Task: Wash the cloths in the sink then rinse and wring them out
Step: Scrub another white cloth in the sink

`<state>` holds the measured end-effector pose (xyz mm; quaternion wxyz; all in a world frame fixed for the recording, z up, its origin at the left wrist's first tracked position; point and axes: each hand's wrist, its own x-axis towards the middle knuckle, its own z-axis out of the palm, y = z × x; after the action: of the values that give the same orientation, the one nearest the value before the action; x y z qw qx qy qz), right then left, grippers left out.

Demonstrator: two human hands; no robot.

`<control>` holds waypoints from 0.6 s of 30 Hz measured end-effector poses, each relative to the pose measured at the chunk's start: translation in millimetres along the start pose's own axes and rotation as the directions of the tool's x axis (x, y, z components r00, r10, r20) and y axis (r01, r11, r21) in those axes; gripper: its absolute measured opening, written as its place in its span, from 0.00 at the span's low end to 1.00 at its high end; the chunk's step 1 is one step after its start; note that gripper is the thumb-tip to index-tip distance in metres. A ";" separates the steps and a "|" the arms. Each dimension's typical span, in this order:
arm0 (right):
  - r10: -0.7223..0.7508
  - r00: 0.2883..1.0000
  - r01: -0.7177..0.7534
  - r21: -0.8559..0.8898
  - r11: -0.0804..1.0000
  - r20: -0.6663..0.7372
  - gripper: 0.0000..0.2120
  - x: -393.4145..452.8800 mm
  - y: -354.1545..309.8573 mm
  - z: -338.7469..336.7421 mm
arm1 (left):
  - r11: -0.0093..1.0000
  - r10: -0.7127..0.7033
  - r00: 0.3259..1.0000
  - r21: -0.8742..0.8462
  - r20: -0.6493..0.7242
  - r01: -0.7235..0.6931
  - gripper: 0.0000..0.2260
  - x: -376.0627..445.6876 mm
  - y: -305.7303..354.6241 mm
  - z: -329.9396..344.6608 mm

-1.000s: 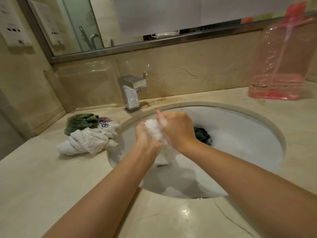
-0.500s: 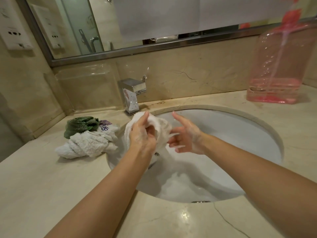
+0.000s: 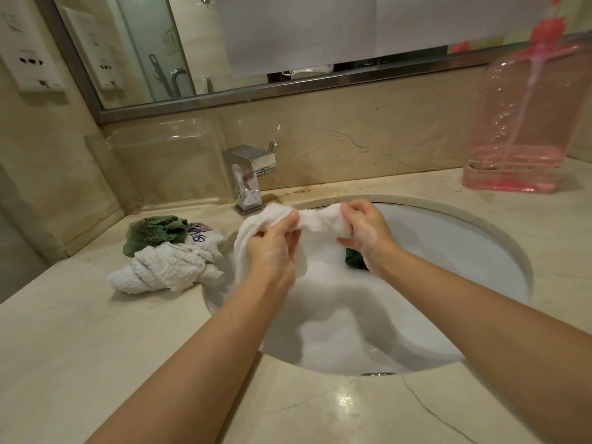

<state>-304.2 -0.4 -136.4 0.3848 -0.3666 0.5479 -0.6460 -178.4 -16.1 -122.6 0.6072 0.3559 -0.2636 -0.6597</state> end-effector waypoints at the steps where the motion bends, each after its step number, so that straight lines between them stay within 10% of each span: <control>1: -0.012 1.000 0.012 0.016 1.000 -0.021 0.08 -2.0 -0.3 1.9 | 0.994 0.053 0.998 0.095 0.021 -0.055 0.16 -1.2 -1.2 -0.8; 6: -0.252 0.963 0.249 -0.040 0.968 -0.100 0.09 -19.2 -5.2 18.0 | 0.917 0.228 0.969 0.313 0.090 -0.245 0.12 -17.8 -7.9 8.3; 12: -0.628 0.777 0.594 -0.361 0.719 0.029 0.19 -43.5 -5.1 39.4 | 0.980 0.041 0.993 0.197 -0.112 -0.018 0.12 -21.7 -7.9 6.6; 16: -0.646 0.760 0.469 -0.747 0.472 0.070 0.07 -28.9 -13.8 28.1 | 0.979 -0.075 0.995 0.184 -0.059 0.085 0.10 -25.9 -9.1 9.3; 18: -0.830 0.535 0.618 -0.744 0.255 0.159 0.08 -40.0 -14.9 34.7 | 0.988 -0.003 0.999 0.154 -0.033 0.008 0.11 -19.2 -16.1 5.9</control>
<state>-257.2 22.3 -119.3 -0.2178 -0.6067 0.5658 -0.5142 -192.7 4.5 -128.7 0.5803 0.4134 -0.3027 -0.6330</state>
